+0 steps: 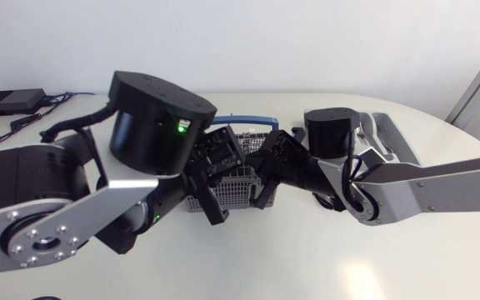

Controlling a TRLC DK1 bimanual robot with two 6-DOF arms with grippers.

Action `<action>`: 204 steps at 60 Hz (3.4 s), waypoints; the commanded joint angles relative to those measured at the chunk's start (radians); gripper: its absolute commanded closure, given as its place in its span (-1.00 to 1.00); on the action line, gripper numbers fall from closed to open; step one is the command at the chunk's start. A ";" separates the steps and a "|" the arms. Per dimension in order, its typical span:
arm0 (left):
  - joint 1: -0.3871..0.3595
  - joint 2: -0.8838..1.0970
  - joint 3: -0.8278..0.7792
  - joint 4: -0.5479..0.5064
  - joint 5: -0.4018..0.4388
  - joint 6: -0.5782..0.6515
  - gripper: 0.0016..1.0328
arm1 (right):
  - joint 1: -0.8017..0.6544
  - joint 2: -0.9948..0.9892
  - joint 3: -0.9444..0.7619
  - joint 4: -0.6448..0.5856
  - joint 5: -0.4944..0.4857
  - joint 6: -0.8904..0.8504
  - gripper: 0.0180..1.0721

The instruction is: Unload the cutlery basket into the drawer organizer.

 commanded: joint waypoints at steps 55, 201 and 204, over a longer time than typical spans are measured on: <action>0.076 0.211 0.355 -0.240 0.039 -0.307 0.76 | 0.015 0.066 -0.014 0.065 0.005 0.017 0.89; 0.298 0.226 0.579 -0.587 0.719 -0.557 0.76 | 0.149 -0.308 -0.025 -0.129 0.140 0.038 0.89; 0.300 0.223 0.577 -0.587 0.719 -0.558 0.76 | 0.149 -0.308 -0.028 -0.130 0.137 0.038 0.89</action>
